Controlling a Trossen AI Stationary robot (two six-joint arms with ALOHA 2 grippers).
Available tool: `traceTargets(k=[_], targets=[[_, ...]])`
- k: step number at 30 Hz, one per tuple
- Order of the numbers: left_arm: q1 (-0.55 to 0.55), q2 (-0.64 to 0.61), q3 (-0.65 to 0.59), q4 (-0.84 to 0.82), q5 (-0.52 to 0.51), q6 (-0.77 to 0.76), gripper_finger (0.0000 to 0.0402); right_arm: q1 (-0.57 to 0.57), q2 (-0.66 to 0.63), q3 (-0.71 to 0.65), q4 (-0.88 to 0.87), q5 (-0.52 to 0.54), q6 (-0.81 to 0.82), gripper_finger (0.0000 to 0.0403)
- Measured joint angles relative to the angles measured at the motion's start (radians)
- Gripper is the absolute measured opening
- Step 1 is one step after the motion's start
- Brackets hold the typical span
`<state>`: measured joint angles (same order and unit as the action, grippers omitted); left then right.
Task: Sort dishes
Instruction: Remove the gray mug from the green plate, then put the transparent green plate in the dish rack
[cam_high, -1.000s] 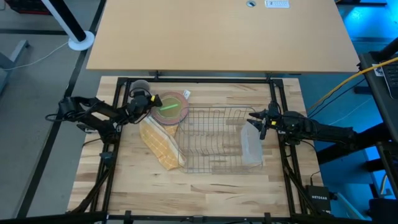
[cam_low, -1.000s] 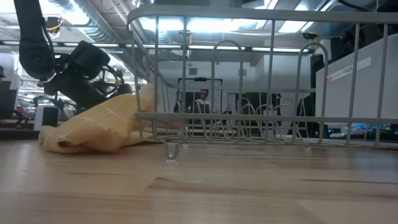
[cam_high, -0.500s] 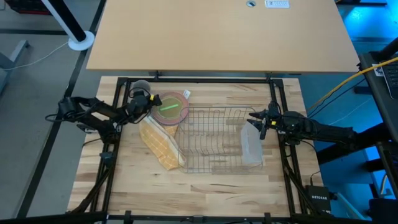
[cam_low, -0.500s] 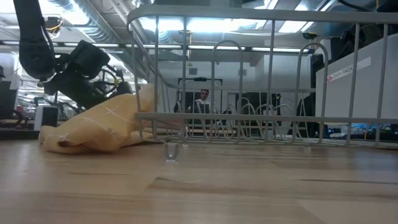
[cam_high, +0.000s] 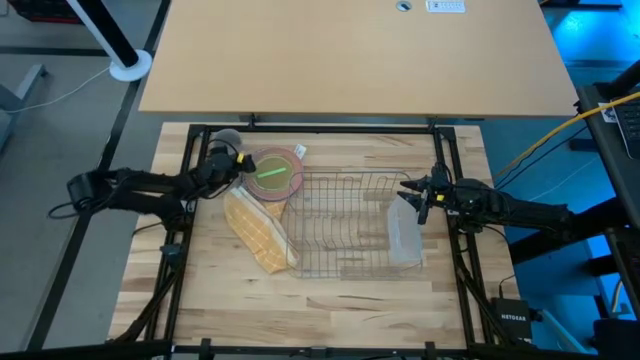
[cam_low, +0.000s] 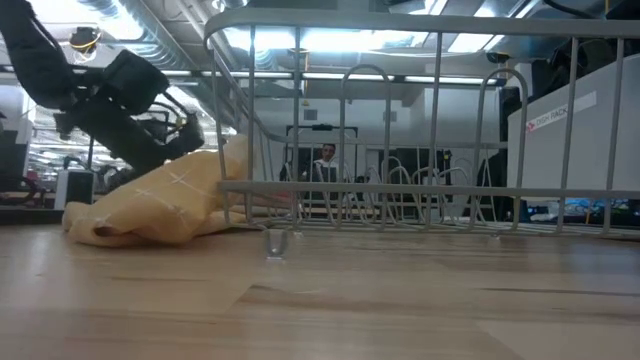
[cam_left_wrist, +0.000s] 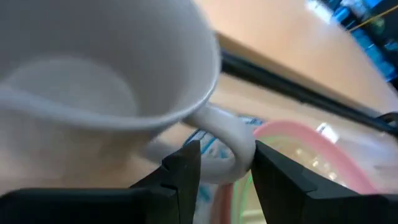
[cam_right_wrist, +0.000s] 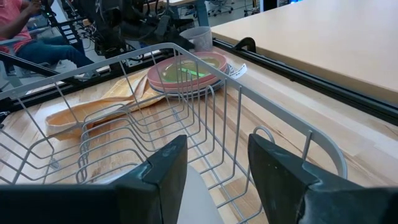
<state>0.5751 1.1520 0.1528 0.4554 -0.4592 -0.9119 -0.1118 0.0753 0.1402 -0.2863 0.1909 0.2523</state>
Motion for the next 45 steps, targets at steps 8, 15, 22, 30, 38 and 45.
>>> traceTargets(k=[8, 15, 22, 30, 38, 45], targets=[[0.001, -0.188, -0.003, -0.169, 0.153, 0.002, 0.0130, 0.000, 0.000, 0.000, 0.000, 0.000, 0.000, 0.0175], [0.001, -0.329, -0.003, -0.211, 0.274, 0.023, 0.0130, 0.000, 0.000, 0.000, 0.000, 0.000, 0.000, 0.0175], [0.000, -0.388, -0.002, -0.323, 0.439, 0.009, 0.0130, 0.000, 0.000, 0.000, 0.000, 0.000, 0.000, 0.0175], [-0.009, -0.391, -0.002, -0.415, 0.510, -0.004, 0.0130, 0.000, 0.000, 0.000, 0.000, 0.000, 0.000, 0.0175], [-0.132, -0.393, -0.002, -0.230, 0.565, 0.154, 0.0130, 0.000, 0.000, 0.000, 0.000, 0.000, 0.000, 0.0175], [-0.235, -0.391, -0.002, -0.031, 0.480, 0.341, 0.0130, 0.000, 0.000, 0.000, 0.000, 0.000, 0.000, 0.0175]])
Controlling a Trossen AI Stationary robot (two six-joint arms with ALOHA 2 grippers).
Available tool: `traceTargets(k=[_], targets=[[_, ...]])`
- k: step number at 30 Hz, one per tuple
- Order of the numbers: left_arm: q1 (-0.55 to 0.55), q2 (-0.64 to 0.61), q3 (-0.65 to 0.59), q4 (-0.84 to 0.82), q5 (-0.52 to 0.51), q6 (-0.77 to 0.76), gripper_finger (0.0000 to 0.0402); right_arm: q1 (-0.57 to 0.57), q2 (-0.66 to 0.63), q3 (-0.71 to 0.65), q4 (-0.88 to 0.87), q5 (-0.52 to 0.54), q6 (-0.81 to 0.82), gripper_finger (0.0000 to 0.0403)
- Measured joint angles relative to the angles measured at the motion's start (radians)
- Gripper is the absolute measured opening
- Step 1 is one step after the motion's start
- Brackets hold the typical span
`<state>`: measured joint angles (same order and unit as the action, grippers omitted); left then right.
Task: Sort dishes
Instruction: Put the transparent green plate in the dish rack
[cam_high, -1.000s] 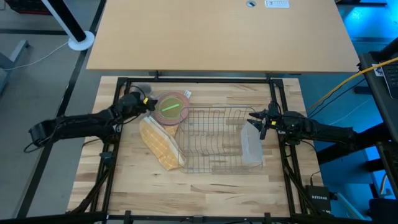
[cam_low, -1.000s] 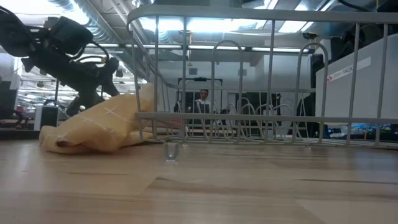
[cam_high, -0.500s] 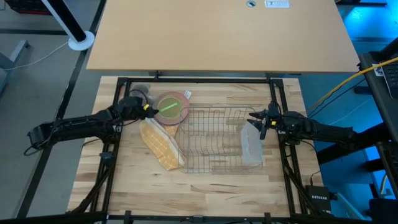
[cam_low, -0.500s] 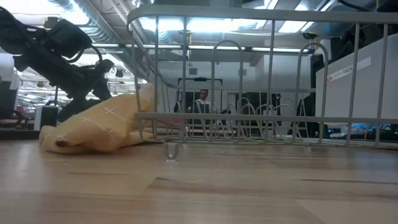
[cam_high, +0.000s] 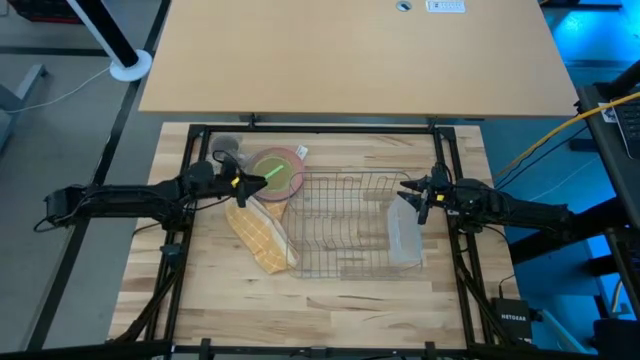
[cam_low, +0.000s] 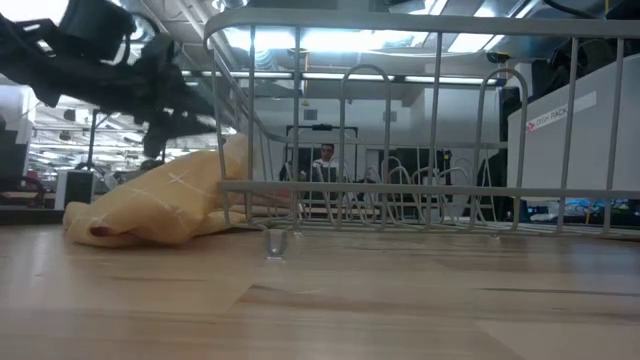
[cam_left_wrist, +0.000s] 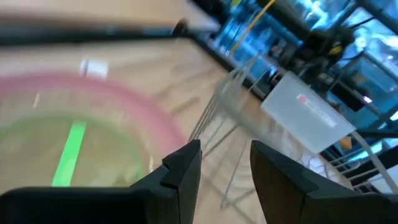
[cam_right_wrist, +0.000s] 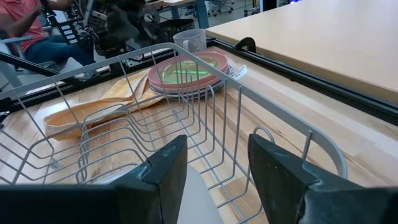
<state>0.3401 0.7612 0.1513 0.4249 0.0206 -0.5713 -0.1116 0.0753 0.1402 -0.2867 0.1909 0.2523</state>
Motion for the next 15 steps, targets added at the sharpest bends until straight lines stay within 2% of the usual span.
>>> traceTargets(k=[4, 10, 15], targets=[[-0.026, 0.000, 0.003, 0.083, -0.048, 0.096, 0.0130, 0.000, 0.000, 0.000, 0.000, 0.000, 0.000, 0.0175], [-0.054, 0.049, 0.068, 0.074, -0.054, 0.247, 0.0130, 0.000, 0.000, 0.000, 0.000, 0.000, 0.000, 0.0175], [-0.078, 0.188, 0.203, -0.086, -0.054, 0.374, 0.0129, 0.000, 0.000, 0.000, 0.000, 0.000, 0.000, 0.0175]])
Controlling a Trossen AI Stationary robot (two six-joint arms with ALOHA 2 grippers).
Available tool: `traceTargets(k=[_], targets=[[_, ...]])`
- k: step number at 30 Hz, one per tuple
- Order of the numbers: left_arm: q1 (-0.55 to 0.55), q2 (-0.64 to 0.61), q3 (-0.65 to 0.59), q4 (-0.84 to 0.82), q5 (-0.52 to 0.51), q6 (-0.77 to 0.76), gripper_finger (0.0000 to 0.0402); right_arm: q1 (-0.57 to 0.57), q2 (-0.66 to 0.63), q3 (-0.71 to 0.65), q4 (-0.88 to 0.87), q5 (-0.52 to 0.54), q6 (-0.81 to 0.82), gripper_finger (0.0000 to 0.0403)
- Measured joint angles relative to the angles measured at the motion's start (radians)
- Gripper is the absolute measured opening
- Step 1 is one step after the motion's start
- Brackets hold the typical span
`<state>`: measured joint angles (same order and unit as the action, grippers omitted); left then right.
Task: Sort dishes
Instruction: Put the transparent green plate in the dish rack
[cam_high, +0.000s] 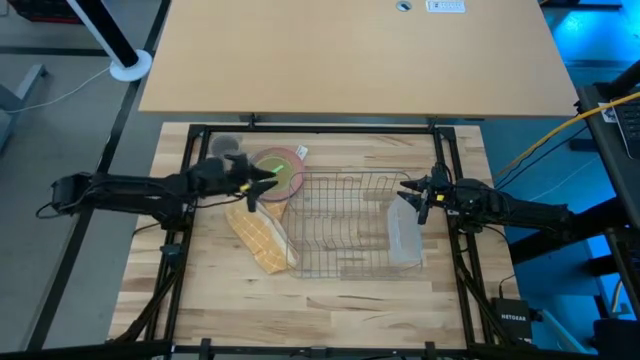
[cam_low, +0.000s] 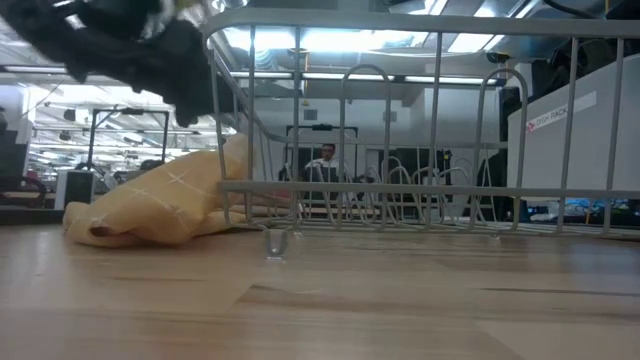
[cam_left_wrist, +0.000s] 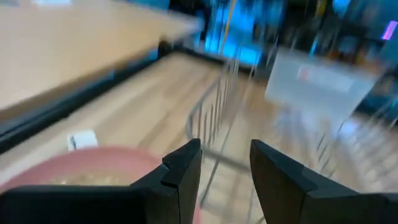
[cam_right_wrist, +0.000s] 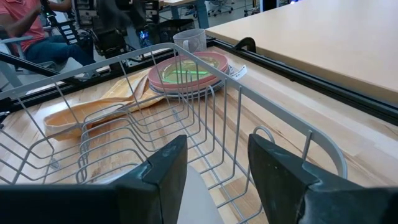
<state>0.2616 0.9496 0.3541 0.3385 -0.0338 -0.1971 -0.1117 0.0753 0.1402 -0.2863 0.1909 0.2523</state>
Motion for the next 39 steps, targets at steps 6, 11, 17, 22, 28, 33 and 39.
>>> traceTargets(k=[6, 11, 17, 22, 28, 33, 39], targets=[[0.011, 0.209, 0.184, -0.307, -0.067, 0.050, 0.0129, 0.000, 0.000, 0.000, 0.000, 0.000, 0.000, 0.0175], [0.036, 0.345, 0.252, -0.355, -0.090, 0.052, 0.0129, 0.000, 0.000, 0.000, 0.000, 0.000, 0.000, 0.0175], [0.039, 0.438, 0.271, -0.355, -0.090, 0.068, 0.0129, 0.000, 0.000, 0.000, 0.000, 0.000, 0.000, 0.0175], [0.039, 0.470, 0.271, -0.353, -0.090, 0.044, 0.0129, 0.000, 0.000, 0.000, 0.000, 0.000, 0.000, 0.0175], [0.018, 0.470, 0.271, -0.354, -0.090, 0.042, 0.0129, 0.000, 0.000, 0.000, 0.000, 0.000, 0.000, 0.0175], [-0.005, 0.498, 0.271, -0.354, -0.103, 0.047, 0.0129, 0.000, 0.000, 0.000, 0.000, 0.000, 0.000, 0.0175], [-0.006, 0.521, 0.271, -0.352, -0.162, 0.047, 0.0129, 0.000, 0.000, 0.000, 0.000, 0.000, 0.000, 0.0175]])
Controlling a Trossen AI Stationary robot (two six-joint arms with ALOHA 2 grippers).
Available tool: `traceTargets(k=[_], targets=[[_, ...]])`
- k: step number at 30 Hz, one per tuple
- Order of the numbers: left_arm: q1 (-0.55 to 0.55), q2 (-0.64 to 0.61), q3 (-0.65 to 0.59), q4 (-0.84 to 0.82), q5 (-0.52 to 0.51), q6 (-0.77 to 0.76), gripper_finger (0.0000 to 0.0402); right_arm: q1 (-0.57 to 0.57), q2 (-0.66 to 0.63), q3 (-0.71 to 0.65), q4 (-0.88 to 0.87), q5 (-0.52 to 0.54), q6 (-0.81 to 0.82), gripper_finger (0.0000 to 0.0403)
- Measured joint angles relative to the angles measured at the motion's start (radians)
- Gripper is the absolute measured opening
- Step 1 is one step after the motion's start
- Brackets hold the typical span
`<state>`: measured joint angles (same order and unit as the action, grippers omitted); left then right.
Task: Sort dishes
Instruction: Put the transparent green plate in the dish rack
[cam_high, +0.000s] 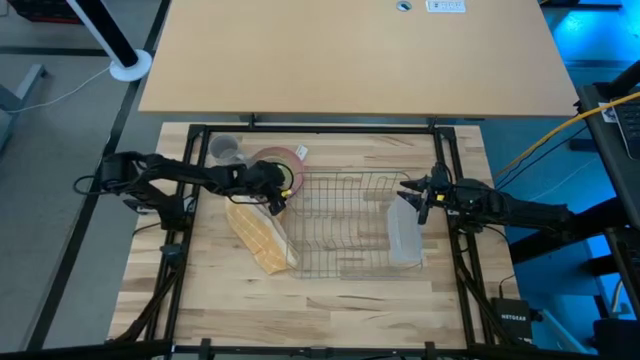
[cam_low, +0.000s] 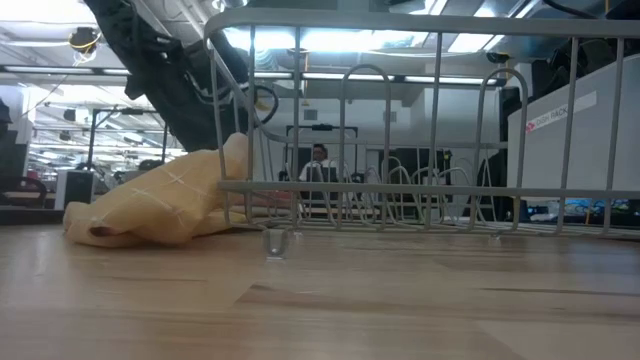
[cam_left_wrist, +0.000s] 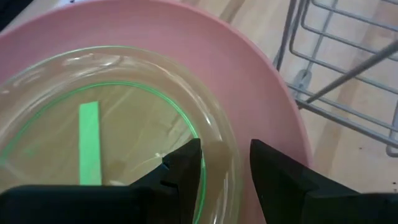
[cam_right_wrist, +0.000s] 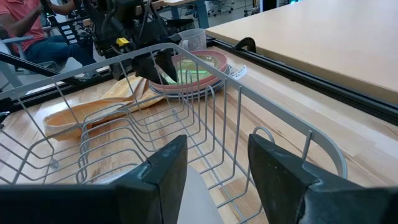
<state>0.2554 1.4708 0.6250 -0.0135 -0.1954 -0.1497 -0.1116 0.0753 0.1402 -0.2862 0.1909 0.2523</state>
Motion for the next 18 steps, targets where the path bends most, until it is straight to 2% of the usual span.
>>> traceTargets(k=[10, 13, 18], targets=[[0.000, -0.001, 0.000, -0.005, -0.071, 0.024, 0.0124, 0.000, 0.000, 0.000, 0.000, 0.000, 0.000, 0.0175], [0.000, -0.001, 0.000, -0.004, -0.074, 0.023, 0.0100, 0.000, 0.000, 0.000, 0.000, 0.000, 0.000, 0.0175], [0.000, -0.001, 0.000, -0.004, -0.074, 0.022, 0.0038, 0.000, 0.000, 0.000, 0.000, 0.000, 0.000, 0.0175]])
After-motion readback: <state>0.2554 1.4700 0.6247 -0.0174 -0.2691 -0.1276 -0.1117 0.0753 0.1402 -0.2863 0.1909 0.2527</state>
